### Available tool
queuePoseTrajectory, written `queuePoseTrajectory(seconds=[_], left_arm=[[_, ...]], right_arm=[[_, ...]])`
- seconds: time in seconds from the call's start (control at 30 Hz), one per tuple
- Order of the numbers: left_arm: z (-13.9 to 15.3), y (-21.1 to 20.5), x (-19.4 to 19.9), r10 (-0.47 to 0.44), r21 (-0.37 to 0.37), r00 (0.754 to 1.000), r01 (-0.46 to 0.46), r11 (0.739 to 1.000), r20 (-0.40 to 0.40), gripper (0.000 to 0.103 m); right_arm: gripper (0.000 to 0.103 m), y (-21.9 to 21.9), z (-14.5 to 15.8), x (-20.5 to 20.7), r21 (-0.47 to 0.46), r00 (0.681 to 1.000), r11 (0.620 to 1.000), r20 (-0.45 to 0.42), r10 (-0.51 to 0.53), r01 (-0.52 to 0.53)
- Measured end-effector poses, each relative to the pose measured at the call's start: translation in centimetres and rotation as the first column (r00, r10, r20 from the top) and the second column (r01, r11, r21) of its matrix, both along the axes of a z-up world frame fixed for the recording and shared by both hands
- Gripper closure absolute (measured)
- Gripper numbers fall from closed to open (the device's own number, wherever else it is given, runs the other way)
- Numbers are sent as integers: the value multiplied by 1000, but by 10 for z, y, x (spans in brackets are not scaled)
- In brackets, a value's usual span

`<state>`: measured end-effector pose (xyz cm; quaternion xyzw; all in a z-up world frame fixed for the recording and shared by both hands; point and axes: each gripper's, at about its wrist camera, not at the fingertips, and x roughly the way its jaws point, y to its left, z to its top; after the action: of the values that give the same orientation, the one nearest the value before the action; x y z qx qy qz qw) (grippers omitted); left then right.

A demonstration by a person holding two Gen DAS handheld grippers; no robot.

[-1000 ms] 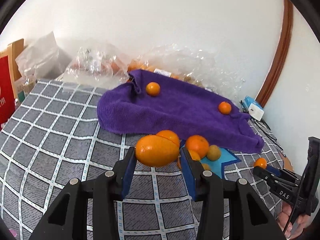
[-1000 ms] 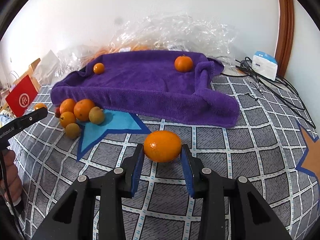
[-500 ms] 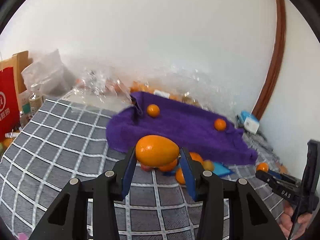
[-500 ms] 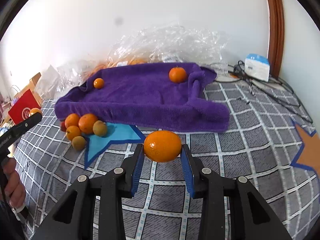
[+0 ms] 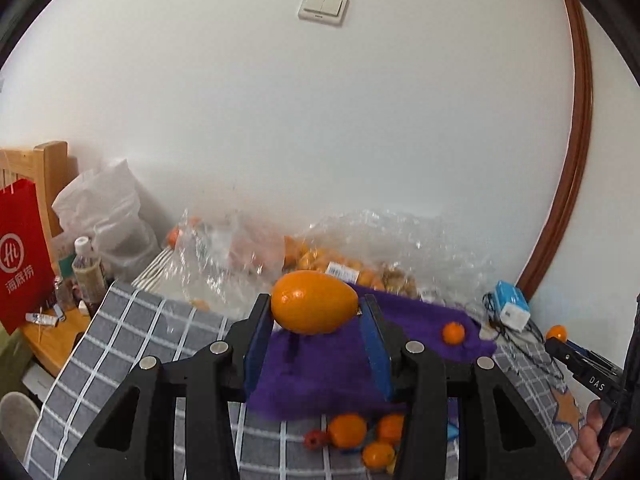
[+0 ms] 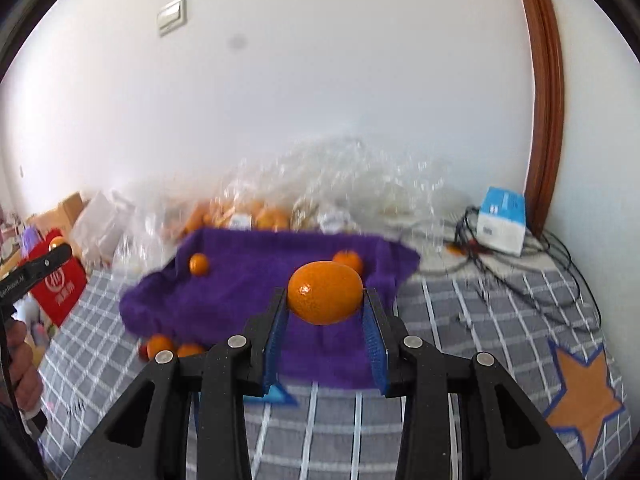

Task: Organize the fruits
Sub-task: 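Lift both held fruits and carry them over the purple towel, then lower both fruits onto the towel and open both grippers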

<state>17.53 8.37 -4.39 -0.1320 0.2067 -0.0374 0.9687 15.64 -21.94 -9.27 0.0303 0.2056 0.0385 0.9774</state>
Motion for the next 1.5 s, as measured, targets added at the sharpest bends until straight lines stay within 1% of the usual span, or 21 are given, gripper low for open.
queuePoseTrajectory(seconds=[0.07, 0.17, 0.3, 0.4, 0.5, 0.57, 0.6, 0.63, 0.73, 0.77, 0.83, 1.17, 1.37, 1.5], left_arm=[[3, -2, 17, -2, -21, 1000, 2, 1000, 7, 61], [1, -11, 40, -3, -38, 1000, 3, 999, 2, 61], [-11, -23, 70, -20, -69, 999, 18, 997, -33, 61], [-28, -31, 87, -19, -47, 999, 17, 999, -48, 61], [-54, -34, 97, -21, -27, 996, 19, 999, -90, 61], [-67, -33, 102, -8, 0, 991, 9, 1000, -132, 61], [-72, -31, 103, -1, 8, 990, 2, 1000, -140, 61], [-74, -29, 105, 2, 4, 989, -2, 1000, -145, 61], [-79, -19, 109, -24, -56, 984, 15, 998, -176, 61], [-80, -19, 110, -25, -56, 983, 15, 998, -180, 61], [-83, -21, 111, -16, -24, 982, 11, 1000, -186, 61], [-100, -41, 121, -31, 63, 965, 49, 997, -259, 61], [-107, -53, 124, -32, 125, 957, 71, 990, -289, 61], [-109, -54, 127, -41, 127, 953, 83, 988, -301, 61]], right_arm=[[66, 1, 11, 15, -6, 1000, 1000, 11, -7, 7], [66, 3, 18, 36, 0, 1000, 1000, 15, -3, 3], [66, 5, 13, 68, 12, 1000, 1000, -7, -1, 1], [66, 5, -2, 89, 21, 999, 1000, -40, 0, 1], [66, 2, -25, 104, 28, 997, 1000, -80, 0, 2], [66, 0, -42, 115, 18, 990, 1000, -139, -7, 10], [66, -1, -47, 119, 6, 987, 1000, -159, -9, 10], [66, -1, -51, 122, 0, 986, 1000, -169, -12, 12], [66, -3, -62, 131, 20, 977, 1000, -212, 2, 3], [66, -5, -66, 134, 26, 974, 1000, -226, 0, 6], [66, -4, -71, 136, 27, 971, 1000, -239, -3, 9], [66, -5, -89, 145, 55, 956, 998, -294, 7, 9], [66, 2, -92, 147, 13, 955, 1000, -298, -7, 12], [66, 7, -95, 148, -14, 954, 1000, -300, -10, 6]])
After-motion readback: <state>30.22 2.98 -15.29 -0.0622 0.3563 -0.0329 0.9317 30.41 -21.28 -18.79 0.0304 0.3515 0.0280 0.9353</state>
